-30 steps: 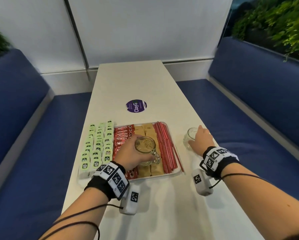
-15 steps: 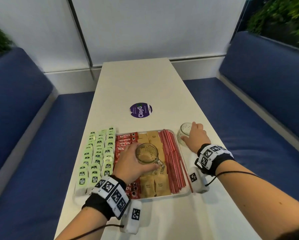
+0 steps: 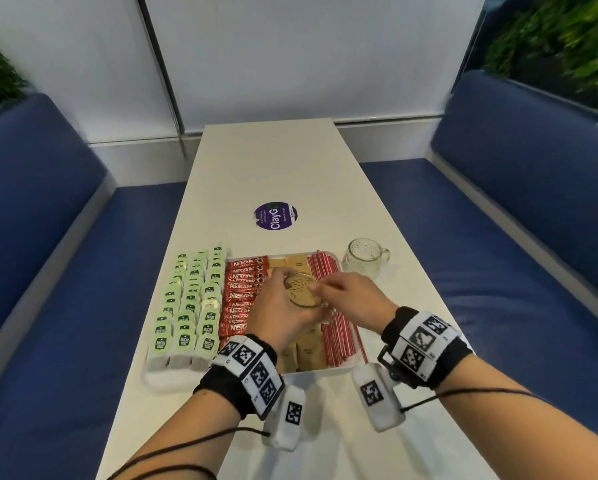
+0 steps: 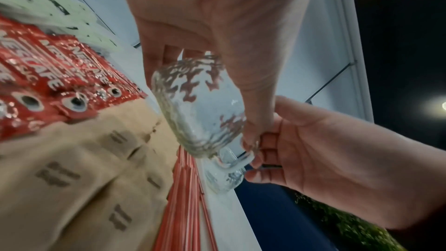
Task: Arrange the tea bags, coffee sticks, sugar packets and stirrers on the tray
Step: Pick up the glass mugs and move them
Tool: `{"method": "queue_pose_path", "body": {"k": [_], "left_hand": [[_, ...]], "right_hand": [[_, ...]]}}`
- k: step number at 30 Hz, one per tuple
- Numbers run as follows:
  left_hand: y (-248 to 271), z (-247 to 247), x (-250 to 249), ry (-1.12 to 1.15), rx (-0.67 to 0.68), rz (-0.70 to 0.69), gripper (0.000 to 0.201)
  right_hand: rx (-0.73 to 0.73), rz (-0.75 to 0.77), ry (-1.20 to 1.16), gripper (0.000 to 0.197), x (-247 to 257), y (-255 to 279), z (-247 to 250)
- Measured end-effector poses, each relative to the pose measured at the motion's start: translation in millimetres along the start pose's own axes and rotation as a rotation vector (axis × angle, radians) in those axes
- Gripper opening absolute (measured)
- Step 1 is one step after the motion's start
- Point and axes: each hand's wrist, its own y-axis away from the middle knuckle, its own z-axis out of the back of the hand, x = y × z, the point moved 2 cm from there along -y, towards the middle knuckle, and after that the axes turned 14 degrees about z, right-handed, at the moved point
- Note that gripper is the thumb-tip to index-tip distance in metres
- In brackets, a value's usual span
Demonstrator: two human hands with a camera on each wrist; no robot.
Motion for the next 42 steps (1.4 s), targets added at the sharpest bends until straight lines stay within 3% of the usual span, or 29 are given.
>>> {"method": "queue_pose_path", "body": {"k": [4, 11, 16, 20, 24, 32, 36, 42], "left_hand": [[6, -11, -13, -0.027, -0.018, -0.026, 0.106], [1, -40, -30, -0.051, 0.183, -0.11, 0.105], [-8, -57, -50, -0.214, 0.251, -0.212, 0.092], [-25, -68, -60, -0.338, 0.337, -0.207, 0.091], [-57, -58, -70, -0.326, 0.282, -0.182, 0.08], [-104, -75, -85, -0.344, 0.233, -0.136, 0.108], [-113, -87, -86, -0.375, 0.27, -0.126, 0.093], [-112, -91, -83, -0.448, 0.203, -0.164, 0.075]], "right_hand": [[-0.023, -0.018, 0.077, 0.03, -1, 6, 4], [-0.055, -0.078, 0.233, 0.03, -25, 15, 45], [-0.088, -0.103, 0.262, 0.031, -57, 24, 63], [-0.108, -0.171, 0.256, 0.031, -84, 34, 67], [-0.105, -0.205, 0.257, 0.031, -103, 35, 64], [-0.093, -0.189, 0.226, 0.031, -117, 25, 54], [-0.086, -0.189, 0.23, 0.031, -123, 24, 52], [-0.098, -0.213, 0.253, 0.031, -125, 23, 55]]}}
